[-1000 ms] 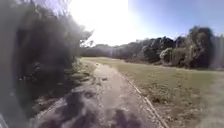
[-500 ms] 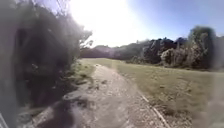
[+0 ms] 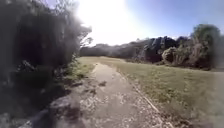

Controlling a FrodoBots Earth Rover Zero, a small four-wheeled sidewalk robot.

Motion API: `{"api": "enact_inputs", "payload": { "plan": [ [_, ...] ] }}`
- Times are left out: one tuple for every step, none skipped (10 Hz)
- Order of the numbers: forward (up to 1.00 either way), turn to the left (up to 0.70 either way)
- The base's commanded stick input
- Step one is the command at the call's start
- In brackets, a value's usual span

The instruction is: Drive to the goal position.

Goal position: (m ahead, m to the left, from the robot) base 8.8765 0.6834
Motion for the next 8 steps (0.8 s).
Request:
{"api": "enact_inputs", "payload": {
  "plan": [
    [0.70, 0.00],
    [0.70, 0.00],
    [0.70, 0.00],
    [0.70, 0.00],
    [0.70, 0.00],
    [0.70, 0.00],
    [0.70, 0.00],
    [0.70, 0.00]
  ]
}}
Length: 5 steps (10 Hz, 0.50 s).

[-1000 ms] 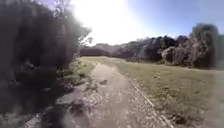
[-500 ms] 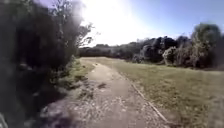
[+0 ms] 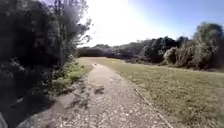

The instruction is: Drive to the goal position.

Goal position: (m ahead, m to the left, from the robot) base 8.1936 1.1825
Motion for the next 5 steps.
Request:
{"api": "enact_inputs", "payload": {
  "plan": [
    [0.70, 0.00],
    [0.70, 0.00],
    [0.70, 0.00],
    [0.70, 0.00],
    [0.70, 0.00]
  ]
}}
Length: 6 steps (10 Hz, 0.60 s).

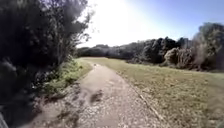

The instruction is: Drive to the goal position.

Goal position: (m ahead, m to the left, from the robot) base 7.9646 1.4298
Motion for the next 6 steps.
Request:
{"api": "enact_inputs", "payload": {
  "plan": [
    [0.70, 0.00],
    [0.70, 0.00],
    [0.70, 0.00],
    [0.70, 0.00],
    [0.70, 0.00],
    [0.70, 0.00]
  ]
}}
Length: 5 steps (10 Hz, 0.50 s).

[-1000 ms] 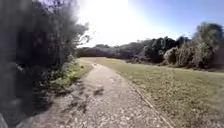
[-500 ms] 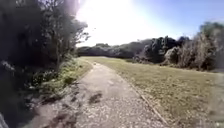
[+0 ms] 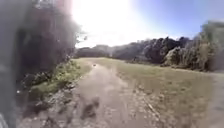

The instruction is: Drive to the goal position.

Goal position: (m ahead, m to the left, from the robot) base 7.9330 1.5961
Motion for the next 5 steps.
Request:
{"api": "enact_inputs", "payload": {
  "plan": [
    [0.70, 0.00],
    [0.70, 0.00],
    [0.70, 0.00],
    [0.70, 0.00],
    [0.70, 0.00]
  ]
}}
